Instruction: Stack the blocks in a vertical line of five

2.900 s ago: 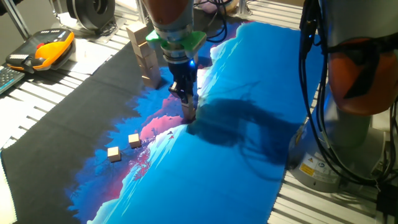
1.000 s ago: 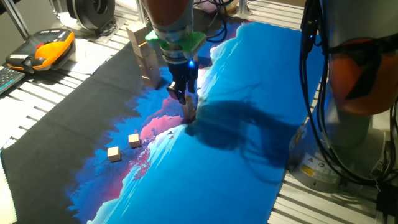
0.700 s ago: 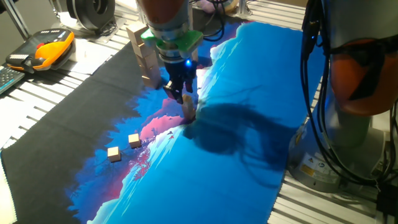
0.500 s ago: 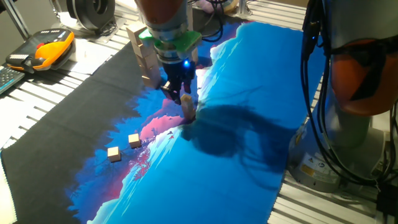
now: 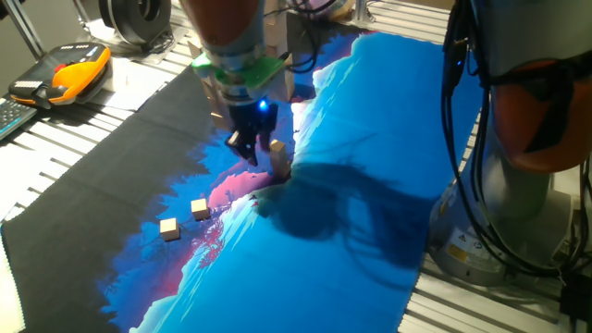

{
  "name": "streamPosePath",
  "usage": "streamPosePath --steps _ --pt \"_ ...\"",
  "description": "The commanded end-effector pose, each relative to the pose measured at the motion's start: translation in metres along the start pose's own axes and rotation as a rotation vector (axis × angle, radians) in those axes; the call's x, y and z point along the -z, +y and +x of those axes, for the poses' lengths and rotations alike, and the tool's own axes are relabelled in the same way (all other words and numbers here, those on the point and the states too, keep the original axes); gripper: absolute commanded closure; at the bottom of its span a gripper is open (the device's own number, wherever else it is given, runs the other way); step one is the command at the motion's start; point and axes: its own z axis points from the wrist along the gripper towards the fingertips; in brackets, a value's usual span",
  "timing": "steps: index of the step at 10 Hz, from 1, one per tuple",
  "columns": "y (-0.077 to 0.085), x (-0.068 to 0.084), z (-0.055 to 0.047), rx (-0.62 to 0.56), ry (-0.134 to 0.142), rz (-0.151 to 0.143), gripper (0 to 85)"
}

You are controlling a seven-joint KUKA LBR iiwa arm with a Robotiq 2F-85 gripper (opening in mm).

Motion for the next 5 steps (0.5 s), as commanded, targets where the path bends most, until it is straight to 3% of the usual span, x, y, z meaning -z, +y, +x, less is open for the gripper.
streamPosePath --steps 1,2,4,5 --pt "0.0015 -0.0009 -0.0004 0.003 0.006 -0.020 68.0" --pt "0.0026 -0.0020 -0.0015 0.016 0.021 -0.045 85.0" --pt "0.0079 -0.0054 0.0004 0.014 0.022 -0.037 85.0" --pt "0.0091 -0.0062 0.0011 -0.004 0.027 -0.066 85.0"
